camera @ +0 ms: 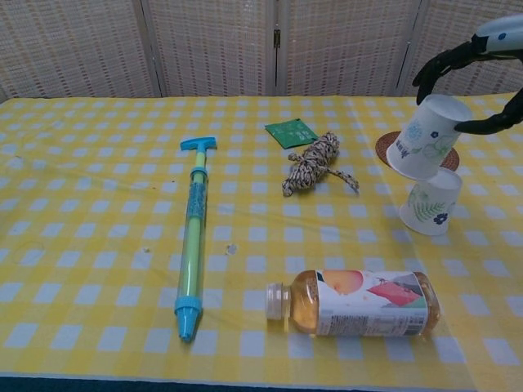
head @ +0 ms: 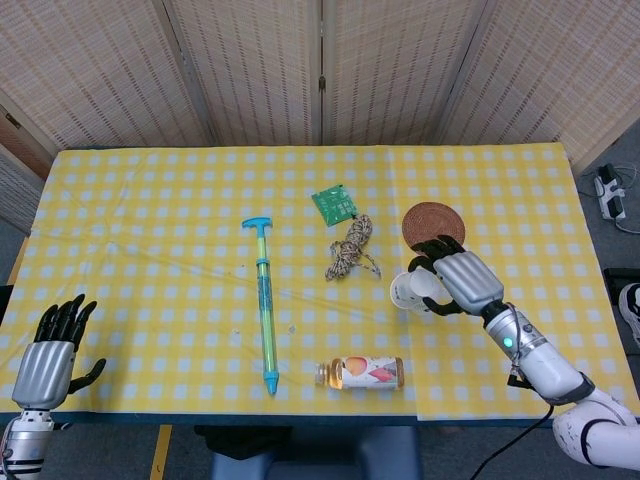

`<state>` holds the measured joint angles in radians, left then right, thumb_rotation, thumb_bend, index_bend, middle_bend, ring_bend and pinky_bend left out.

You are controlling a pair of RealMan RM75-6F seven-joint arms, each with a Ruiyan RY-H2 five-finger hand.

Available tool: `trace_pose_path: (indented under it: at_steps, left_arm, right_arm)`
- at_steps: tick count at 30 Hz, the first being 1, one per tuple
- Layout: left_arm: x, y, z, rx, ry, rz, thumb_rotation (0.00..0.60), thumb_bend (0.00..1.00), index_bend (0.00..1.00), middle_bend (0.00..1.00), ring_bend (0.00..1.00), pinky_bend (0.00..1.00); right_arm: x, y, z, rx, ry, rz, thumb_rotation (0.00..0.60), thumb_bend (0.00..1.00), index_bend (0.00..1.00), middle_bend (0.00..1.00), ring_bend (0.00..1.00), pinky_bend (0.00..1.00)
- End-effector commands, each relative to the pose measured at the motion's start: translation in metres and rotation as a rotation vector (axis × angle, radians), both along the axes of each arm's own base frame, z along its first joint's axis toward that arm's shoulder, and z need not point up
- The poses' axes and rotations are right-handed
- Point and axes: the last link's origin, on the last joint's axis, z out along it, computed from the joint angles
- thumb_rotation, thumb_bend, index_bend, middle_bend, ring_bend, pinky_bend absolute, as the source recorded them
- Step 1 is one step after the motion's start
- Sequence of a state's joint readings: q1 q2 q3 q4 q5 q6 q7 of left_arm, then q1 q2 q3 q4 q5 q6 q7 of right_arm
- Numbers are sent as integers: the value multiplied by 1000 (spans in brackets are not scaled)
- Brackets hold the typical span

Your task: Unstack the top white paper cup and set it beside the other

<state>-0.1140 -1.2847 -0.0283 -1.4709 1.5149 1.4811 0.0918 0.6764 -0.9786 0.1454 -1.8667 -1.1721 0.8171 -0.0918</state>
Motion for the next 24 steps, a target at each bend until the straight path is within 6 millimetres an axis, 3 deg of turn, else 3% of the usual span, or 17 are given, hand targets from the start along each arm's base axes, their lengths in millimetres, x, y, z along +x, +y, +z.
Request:
trace_pose_path:
  at_steps: [1,10,24]
  left_arm:
    - [-1,0,0,0,-1,3,600,321,63,0,0,0]
    - [-5,-2,-1,0,-4,18,600,321,63,0,0,0]
    - [-9,0,-3,-6,-8,24,600,321,64,0,0,0]
  right_arm:
    - [-3,-6,-22,43,33,-5,600,426,404,165,100,24]
    - [-12,-17,-56,85,65,-31,600,426,404,167,101,24]
    - [-17,-25,-75,98,75,-49,600,425,404,166,100,24]
